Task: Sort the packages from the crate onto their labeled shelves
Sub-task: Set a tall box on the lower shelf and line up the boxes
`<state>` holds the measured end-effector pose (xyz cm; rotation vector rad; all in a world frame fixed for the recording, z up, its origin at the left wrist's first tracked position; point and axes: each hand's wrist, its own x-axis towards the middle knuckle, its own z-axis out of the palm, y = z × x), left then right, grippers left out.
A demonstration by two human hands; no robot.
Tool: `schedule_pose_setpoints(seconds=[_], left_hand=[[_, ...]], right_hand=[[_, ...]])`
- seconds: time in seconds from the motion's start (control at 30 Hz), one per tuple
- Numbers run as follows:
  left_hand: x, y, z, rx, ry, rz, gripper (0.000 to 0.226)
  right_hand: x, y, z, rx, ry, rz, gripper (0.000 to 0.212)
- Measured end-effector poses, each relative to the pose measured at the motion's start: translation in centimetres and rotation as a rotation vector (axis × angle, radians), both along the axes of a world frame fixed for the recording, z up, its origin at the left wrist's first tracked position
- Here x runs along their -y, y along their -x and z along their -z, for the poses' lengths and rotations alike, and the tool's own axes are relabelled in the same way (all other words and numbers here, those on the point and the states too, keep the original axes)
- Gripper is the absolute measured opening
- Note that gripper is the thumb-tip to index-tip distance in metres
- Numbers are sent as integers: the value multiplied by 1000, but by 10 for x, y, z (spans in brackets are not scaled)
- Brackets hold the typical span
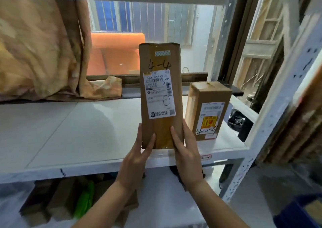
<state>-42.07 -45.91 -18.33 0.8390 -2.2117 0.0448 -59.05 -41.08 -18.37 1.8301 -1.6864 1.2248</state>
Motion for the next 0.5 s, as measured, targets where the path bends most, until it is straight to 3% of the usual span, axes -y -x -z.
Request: schedule_pose_setpoints(seconds=[0.4, 0.5], left_hand=[[40, 6, 25, -21, 34, 24, 59], [40, 7, 28, 48, 13, -1, 63]], right_hand=[[39, -2, 32, 52, -39, 24, 91], [36, -4, 35, 45, -81, 11, 76]])
